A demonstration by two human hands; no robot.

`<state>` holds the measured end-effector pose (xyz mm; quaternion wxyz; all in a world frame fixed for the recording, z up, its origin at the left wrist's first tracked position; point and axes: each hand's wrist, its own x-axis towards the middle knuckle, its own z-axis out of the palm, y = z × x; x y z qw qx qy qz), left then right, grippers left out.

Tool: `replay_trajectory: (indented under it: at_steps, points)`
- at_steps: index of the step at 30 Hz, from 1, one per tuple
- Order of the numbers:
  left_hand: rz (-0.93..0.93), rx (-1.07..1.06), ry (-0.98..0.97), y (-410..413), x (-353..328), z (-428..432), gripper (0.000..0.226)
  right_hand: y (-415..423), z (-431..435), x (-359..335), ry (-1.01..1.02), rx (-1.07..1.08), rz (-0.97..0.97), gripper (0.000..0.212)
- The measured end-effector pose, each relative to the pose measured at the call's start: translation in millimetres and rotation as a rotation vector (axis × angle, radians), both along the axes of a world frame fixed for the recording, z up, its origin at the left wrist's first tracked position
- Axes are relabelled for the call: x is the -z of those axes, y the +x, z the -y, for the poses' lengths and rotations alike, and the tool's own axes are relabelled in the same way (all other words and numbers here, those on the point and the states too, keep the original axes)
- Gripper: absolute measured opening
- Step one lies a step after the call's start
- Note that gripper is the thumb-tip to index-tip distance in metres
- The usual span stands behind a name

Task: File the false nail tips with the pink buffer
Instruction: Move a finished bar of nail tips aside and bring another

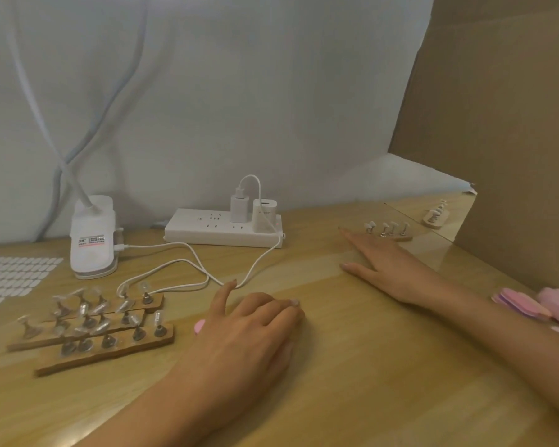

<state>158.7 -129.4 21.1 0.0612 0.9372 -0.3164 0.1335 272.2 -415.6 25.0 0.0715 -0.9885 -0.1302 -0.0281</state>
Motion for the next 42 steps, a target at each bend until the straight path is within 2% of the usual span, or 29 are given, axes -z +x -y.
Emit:
replay_trajectory:
  at_steps: [9,11,14,16,18,20,22,24,28,32,34,38,40,42]
  points:
    - [-0.025,-0.001,-0.011,0.8,3.3,0.9,0.041,-5.1,10.8,-0.6,-0.074,0.006,0.031,0.071]
    - [-0.019,0.0,-0.019,1.1,3.9,1.2,0.04,-4.3,12.3,1.4,-0.067,-0.02,0.089,0.064]
    - [-0.016,0.007,-0.026,1.5,4.0,1.5,0.04,-1.2,19.3,0.8,-0.11,-0.146,0.134,0.044]
    - [-0.004,0.013,-0.033,1.8,4.1,1.8,0.04,5.6,30.8,0.9,-0.165,-0.197,0.112,0.043]
    - [0.011,0.023,-0.04,2.6,5.1,2.5,0.04,18.2,48.2,0.6,-0.181,-0.129,0.132,0.055]
    - [0.029,0.033,-0.039,3.3,5.6,3.1,0.04,33.2,67.8,-2.2,-0.231,0.104,0.151,0.059]
    - [0.057,0.037,-0.033,4.4,7.0,3.2,0.041,42.1,79.6,-6.5,-0.172,0.298,0.081,0.062]
    - [0.101,0.038,-0.042,5.7,7.8,3.2,0.041,45.1,77.2,-7.1,-0.143,0.309,0.065,0.064]
    - [0.196,0.046,-0.022,9.6,13.2,4.5,0.04,30.7,46.6,-1.1,-0.234,0.153,0.066,0.057]
    - [0.369,0.136,0.058,8.5,14.3,3.5,0.035,13.6,13.2,-6.3,-0.181,0.019,0.085,0.045]
    - [0.452,0.251,0.155,1.1,11.8,8.0,0.032,2.0,-5.9,-9.8,-0.107,-0.081,0.123,0.035]
    - [0.409,0.372,0.224,-31.4,6.6,11.2,0.023,-36.8,-58.2,-16.5,0.233,-0.366,0.171,0.017]
    - [0.436,0.367,0.154,-47.5,2.8,-3.1,0.024,-53.8,-83.5,-13.9,0.295,-0.488,0.131,0.023]
    - [0.473,0.326,-0.07,-59.0,-4.4,-31.7,0.024,-65.2,-105.3,-9.8,0.313,-0.59,0.048,0.047]
